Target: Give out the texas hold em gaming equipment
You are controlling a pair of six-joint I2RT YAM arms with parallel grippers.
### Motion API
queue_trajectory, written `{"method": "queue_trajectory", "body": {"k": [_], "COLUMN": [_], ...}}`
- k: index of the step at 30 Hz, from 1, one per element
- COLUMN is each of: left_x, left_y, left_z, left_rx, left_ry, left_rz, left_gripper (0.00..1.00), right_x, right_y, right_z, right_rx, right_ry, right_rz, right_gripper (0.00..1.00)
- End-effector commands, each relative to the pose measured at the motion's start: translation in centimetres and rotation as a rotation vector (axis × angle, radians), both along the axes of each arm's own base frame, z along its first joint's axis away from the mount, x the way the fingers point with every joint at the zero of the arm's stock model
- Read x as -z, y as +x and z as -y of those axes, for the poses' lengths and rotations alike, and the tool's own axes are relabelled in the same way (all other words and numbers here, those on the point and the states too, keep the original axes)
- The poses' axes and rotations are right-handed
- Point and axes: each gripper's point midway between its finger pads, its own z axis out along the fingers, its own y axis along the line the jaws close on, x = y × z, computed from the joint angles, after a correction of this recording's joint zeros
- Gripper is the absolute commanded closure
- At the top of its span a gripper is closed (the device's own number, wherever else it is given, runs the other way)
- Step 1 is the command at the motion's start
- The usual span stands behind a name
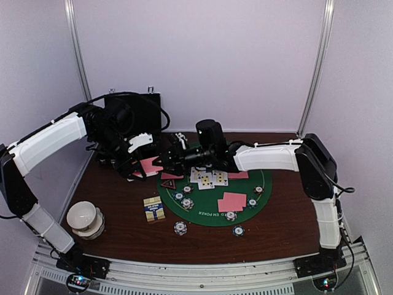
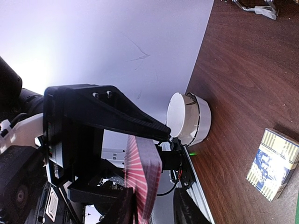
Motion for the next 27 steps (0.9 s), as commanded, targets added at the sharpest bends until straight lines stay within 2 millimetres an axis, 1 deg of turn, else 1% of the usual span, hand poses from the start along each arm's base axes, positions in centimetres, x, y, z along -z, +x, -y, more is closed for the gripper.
{"method": "queue_trajectory", "body": {"k": [1, 6, 9, 12, 16, 22, 25, 27], "left_x": [-1.8, -1.3, -1.1, -1.0, -0.8, -0.7, -0.5, -0.1], "left_y": [0.4, 0.6, 0.7, 0.8, 0.8, 0.9, 1.0, 1.0], "left_z": [0.3, 0.1, 0.0, -0.1, -0.2, -0.3, -0.6, -0.8], "left_rx": [0.005, -0.001, -0.004, -0.005, -0.006, -0.006, -0.007, -0.009], "left_ry": [-0.038, -0.016, -0.007, -0.001, 0.007, 0.015, 0.03, 0.044], "left_rz": [0.051, 0.049, 0.049, 0.053, 0.055, 0.058, 0.063, 0.064], "left_gripper": [1.0, 1.0, 1.0, 1.0, 1.0, 1.0, 1.0, 1.0], "right_x": [-2.5, -4.1, -4.7, -5.1, -5.2, -4.6, -4.0, -3.6], "right_y": [0.5, 0.4, 0.2, 0.4, 0.3, 0.2, 1.2, 2.2], "right_z": [1.4, 1.9, 2.0, 2.1, 2.0, 2.3, 3.6, 5.1], "right_rx": [0.024, 0.03, 0.026, 0.024, 0.012, 0.003, 0.034, 0.067], "right_ry": [0.037, 0.09, 0.128, 0.172, 0.193, 0.169, 0.143, 0.125], "right_rz": [0.008, -0.01, -0.031, -0.06, -0.086, -0.097, -0.101, -0.099], "right_gripper": [0.71, 0.84, 0.93, 0.99, 1.0, 1.0, 1.0, 1.0]}}
